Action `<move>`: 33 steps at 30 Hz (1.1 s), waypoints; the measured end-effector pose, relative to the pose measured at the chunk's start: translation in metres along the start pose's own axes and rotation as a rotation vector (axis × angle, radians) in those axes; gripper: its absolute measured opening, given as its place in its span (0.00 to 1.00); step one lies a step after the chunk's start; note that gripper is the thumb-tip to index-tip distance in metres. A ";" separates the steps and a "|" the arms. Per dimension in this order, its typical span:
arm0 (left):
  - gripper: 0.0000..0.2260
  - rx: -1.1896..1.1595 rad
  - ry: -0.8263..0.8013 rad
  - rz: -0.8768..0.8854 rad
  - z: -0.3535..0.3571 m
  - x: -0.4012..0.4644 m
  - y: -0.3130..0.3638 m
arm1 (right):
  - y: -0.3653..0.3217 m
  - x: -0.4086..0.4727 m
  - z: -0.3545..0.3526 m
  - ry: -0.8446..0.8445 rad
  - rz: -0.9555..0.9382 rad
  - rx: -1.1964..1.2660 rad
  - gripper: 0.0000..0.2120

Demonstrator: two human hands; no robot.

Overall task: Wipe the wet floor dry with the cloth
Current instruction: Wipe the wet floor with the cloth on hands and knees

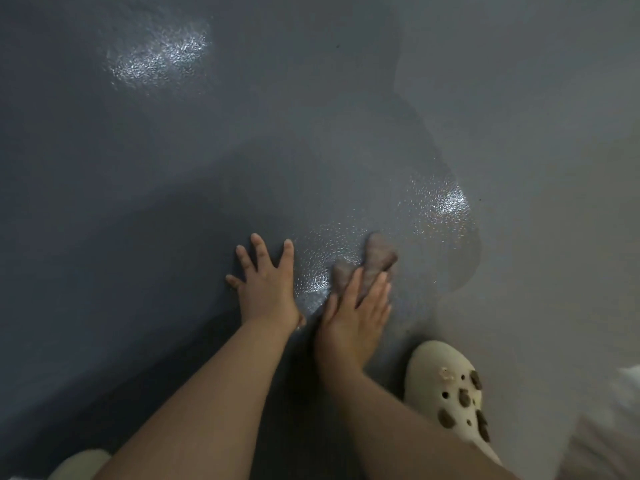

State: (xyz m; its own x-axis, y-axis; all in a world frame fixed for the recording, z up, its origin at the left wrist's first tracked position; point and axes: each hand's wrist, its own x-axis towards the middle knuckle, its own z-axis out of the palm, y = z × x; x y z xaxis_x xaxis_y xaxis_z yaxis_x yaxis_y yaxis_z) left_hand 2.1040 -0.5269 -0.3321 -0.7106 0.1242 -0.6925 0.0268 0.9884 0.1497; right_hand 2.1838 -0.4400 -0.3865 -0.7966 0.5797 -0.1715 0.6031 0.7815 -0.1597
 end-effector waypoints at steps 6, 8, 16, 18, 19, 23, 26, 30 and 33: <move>0.54 -0.011 0.003 0.017 0.000 0.000 -0.002 | 0.024 0.007 -0.004 -0.064 -0.374 -0.094 0.25; 0.56 -0.010 -0.010 0.016 -0.001 0.000 -0.002 | 0.042 0.040 -0.011 -0.024 -0.381 -0.121 0.26; 0.57 -0.001 -0.008 0.005 0.000 0.002 0.001 | 0.061 0.054 -0.020 0.080 0.325 0.108 0.25; 0.57 0.000 -0.010 0.001 0.000 0.002 0.002 | 0.040 0.032 -0.014 0.101 0.358 0.144 0.26; 0.57 0.003 -0.010 0.000 0.000 0.002 0.002 | 0.030 0.023 -0.011 0.087 0.374 0.163 0.27; 0.56 0.003 -0.011 0.014 -0.001 0.001 0.001 | 0.012 0.025 -0.009 0.043 0.440 0.196 0.29; 0.56 0.026 -0.017 0.041 -0.001 -0.002 -0.006 | 0.019 0.064 -0.015 0.075 0.400 0.142 0.27; 0.51 0.037 0.011 0.120 0.003 -0.008 -0.019 | 0.013 0.128 -0.026 0.073 0.306 0.137 0.28; 0.46 -0.006 0.025 0.191 0.004 -0.013 -0.036 | 0.002 0.144 -0.027 0.017 0.173 0.077 0.29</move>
State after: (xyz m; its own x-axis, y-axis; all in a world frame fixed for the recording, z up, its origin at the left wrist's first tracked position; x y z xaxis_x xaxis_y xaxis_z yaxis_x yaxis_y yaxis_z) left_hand 2.1151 -0.5634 -0.3312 -0.7103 0.3072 -0.6334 0.1588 0.9465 0.2810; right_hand 2.0697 -0.3486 -0.3851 -0.6808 0.7084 -0.1863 0.7321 0.6502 -0.2031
